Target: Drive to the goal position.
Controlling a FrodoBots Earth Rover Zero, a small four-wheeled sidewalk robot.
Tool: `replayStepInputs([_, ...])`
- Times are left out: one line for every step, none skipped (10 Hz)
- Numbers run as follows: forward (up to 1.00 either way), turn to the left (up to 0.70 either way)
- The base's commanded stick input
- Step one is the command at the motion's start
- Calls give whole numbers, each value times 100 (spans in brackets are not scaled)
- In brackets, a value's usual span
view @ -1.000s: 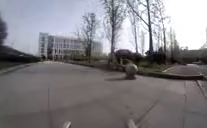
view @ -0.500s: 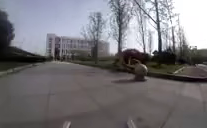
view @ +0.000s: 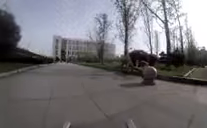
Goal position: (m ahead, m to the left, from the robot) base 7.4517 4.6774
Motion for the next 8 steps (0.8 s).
replayStepInputs([45, 27])
replayStepInputs([45, 27])
replayStepInputs([45, 27])
replayStepInputs([45, 27])
replayStepInputs([45, 27])
replayStepInputs([45, 27])
replayStepInputs([45, 27])
replayStepInputs([45, 27])
